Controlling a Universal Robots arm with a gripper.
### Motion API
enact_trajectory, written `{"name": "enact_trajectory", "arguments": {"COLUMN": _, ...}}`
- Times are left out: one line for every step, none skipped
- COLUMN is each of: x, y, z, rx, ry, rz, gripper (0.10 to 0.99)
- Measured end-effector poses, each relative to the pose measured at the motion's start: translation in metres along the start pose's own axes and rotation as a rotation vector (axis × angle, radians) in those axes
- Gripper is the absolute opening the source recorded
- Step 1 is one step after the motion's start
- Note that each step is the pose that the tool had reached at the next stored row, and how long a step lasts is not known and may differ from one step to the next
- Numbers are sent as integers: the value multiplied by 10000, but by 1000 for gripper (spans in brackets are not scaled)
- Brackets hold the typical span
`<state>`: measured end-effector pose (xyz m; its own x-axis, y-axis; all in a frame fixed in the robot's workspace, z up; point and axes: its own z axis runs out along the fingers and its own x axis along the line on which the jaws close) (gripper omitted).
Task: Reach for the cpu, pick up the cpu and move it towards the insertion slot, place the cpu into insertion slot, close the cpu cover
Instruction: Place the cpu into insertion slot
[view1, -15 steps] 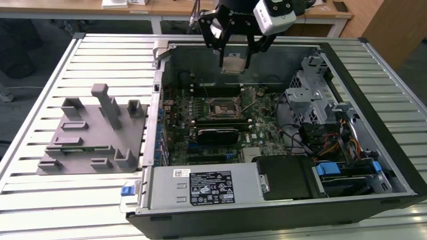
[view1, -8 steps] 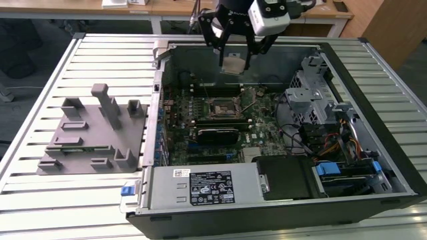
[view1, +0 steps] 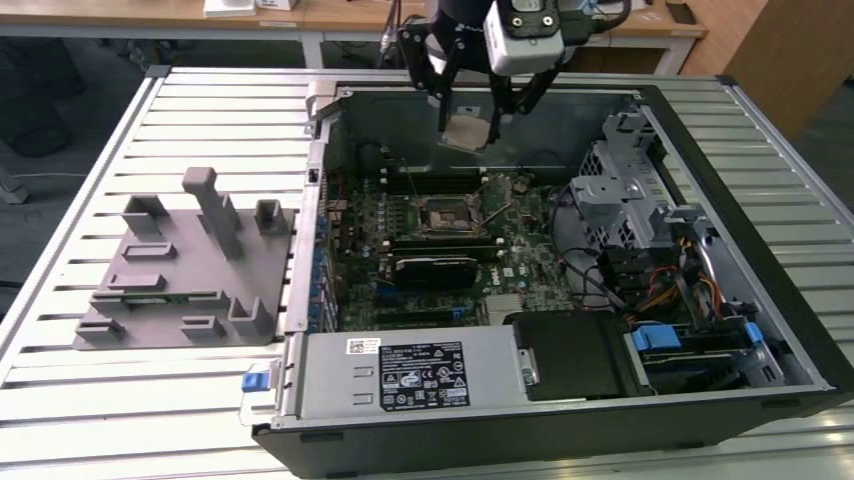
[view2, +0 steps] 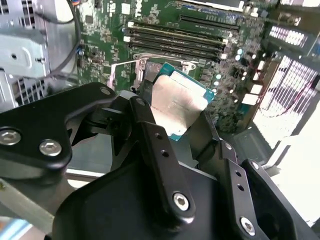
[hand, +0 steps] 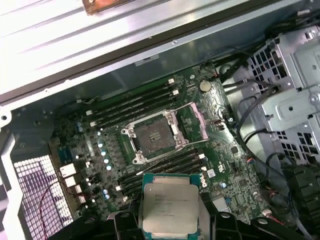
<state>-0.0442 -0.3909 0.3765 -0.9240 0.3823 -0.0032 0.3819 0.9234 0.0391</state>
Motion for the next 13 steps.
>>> {"name": "enact_trajectory", "arguments": {"x": 0, "y": 0, "z": 3, "rx": 1, "ry": -7, "rz": 181, "gripper": 529}}
{"name": "enact_trajectory", "arguments": {"x": 0, "y": 0, "z": 5, "rx": 2, "ry": -14, "rz": 365, "gripper": 529}}
{"name": "enact_trajectory", "arguments": {"x": 0, "y": 0, "z": 8, "rx": 2, "ry": -21, "rz": 545, "gripper": 529}}
{"name": "enact_trajectory", "arguments": {"x": 0, "y": 0, "z": 10, "rx": 2, "ry": -28, "rz": 721, "gripper": 529}}
{"name": "enact_trajectory", "arguments": {"x": 0, "y": 0, "z": 12, "rx": 2, "ry": -35, "rz": 895, "gripper": 529}}
{"name": "enact_trajectory", "arguments": {"x": 0, "y": 0, "z": 14, "rx": 3, "ry": -41, "rz": 1051, "gripper": 529}}
{"name": "enact_trajectory", "arguments": {"x": 1, "y": 0, "z": 16, "rx": 2, "ry": -47, "rz": 1200, "gripper": 529}}
{"name": "enact_trajectory", "arguments": {"x": 1, "y": 1, "z": 18, "rx": 2, "ry": -53, "rz": 1348, "gripper": 529}}
{"name": "enact_trajectory", "arguments": {"x": 1, "y": 2, "z": 20, "rx": 3, "ry": -59, "rz": 1496, "gripper": 529}}
{"name": "enact_trajectory", "arguments": {"x": 1, "y": 3, "z": 21, "rx": 4, "ry": -65, "rz": 1643, "gripper": 529}}
{"name": "enact_trajectory", "arguments": {"x": 2, "y": 3, "z": 22, "rx": 5, "ry": -71, "rz": 1797, "gripper": 529}}
{"name": "enact_trajectory", "arguments": {"x": 2, "y": 4, "z": 24, "rx": 5, "ry": -76, "rz": 1934, "gripper": 529}}
{"name": "enact_trajectory", "arguments": {"x": 3, "y": 5, "z": 25, "rx": 6, "ry": -81, "rz": 2070, "gripper": 529}}
